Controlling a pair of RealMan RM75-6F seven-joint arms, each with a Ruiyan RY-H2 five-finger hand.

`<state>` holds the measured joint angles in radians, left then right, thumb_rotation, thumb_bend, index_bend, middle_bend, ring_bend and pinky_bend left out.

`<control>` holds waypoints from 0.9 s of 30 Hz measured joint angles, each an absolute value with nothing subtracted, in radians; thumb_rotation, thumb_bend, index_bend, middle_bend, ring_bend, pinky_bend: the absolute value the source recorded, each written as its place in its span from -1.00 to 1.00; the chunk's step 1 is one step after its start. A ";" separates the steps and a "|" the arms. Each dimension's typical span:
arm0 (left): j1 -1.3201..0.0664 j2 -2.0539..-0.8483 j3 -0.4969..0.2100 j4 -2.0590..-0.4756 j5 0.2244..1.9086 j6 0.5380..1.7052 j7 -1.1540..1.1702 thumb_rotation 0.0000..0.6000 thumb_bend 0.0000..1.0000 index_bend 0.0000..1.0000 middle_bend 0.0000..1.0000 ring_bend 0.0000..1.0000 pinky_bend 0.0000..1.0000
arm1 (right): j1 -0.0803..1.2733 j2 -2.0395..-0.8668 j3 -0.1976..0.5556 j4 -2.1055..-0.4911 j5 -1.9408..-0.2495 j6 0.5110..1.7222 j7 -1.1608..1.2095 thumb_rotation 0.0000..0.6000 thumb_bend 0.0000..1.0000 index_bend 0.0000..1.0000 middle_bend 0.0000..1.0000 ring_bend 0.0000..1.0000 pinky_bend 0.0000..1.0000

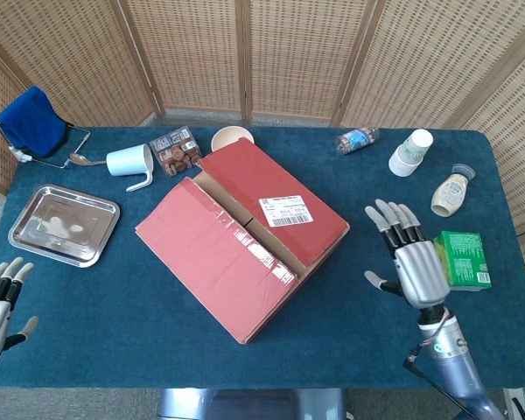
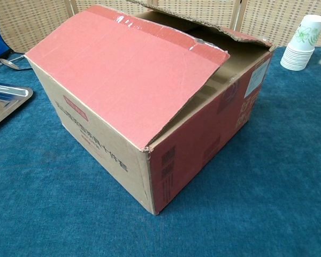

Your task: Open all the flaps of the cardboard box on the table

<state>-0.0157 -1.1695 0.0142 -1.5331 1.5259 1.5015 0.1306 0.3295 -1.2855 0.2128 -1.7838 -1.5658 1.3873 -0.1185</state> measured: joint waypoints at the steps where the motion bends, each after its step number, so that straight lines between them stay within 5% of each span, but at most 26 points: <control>1: -0.016 -1.170 0.014 -1.532 1.525 1.500 0.131 1.00 -0.88 -1.00 -1.00 -1.00 -1.00 | 0.339 -1.290 0.216 -1.798 -1.562 1.379 -0.133 1.00 -1.00 -1.00 -1.00 -1.00 -1.00; 27: -0.012 -1.150 0.000 -1.535 1.508 1.513 0.076 1.00 -0.88 -1.00 -1.00 -1.00 -1.00 | 0.461 -1.443 0.263 -1.818 -1.445 1.320 -0.258 1.00 -1.00 -1.00 -1.00 -1.00 -1.00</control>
